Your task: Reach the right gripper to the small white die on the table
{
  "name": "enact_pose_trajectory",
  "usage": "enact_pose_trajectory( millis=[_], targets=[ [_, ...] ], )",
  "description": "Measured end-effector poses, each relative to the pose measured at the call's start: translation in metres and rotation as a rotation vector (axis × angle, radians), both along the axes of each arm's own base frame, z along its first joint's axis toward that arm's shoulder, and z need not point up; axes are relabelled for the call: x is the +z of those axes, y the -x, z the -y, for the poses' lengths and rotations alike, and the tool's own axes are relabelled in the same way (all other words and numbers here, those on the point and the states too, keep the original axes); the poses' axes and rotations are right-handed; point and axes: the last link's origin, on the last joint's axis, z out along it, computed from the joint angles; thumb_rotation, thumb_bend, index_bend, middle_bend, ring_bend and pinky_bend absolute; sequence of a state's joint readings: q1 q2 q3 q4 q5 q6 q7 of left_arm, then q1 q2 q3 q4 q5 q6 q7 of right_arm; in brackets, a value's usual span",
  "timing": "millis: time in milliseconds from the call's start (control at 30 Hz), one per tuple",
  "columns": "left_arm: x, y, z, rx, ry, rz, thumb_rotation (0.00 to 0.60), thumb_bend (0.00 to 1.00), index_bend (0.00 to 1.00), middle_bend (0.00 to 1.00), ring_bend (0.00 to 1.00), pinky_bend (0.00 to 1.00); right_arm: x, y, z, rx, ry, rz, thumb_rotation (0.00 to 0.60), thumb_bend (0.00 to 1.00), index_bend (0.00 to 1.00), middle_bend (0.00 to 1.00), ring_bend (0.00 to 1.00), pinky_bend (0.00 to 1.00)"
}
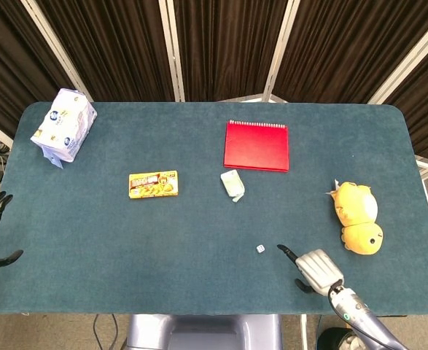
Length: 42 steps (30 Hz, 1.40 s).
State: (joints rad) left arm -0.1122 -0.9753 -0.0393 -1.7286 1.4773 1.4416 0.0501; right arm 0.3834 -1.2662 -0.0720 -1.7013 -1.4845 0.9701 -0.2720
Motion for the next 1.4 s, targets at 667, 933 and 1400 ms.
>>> enact_pose_trajectory(
  millis=[667, 933, 1400],
  targets=[
    [-0.001, 0.001, -0.002, 0.006, 0.004, -0.004, 0.600, 0.00, 0.00, 0.00, 0.00, 0.00, -0.028, -0.010, 0.005, 0.012, -0.039, -0.031, 0.600, 0.40, 0.10, 0.87, 0.85, 1.00],
    [-0.001, 0.001, -0.002, 0.007, 0.001, -0.003, 0.600, 0.00, 0.00, 0.00, 0.00, 0.00, -0.032, -0.012, 0.007, 0.010, -0.040, -0.030, 0.600, 0.40, 0.10, 0.87, 0.85, 1.00],
    [-0.001, 0.001, -0.002, 0.007, 0.000, -0.005, 0.600, 0.00, 0.00, 0.00, 0.00, 0.00, -0.032, -0.013, 0.008, 0.013, -0.046, -0.037, 0.600, 0.40, 0.11, 0.87, 0.85, 1.00]
  ],
)
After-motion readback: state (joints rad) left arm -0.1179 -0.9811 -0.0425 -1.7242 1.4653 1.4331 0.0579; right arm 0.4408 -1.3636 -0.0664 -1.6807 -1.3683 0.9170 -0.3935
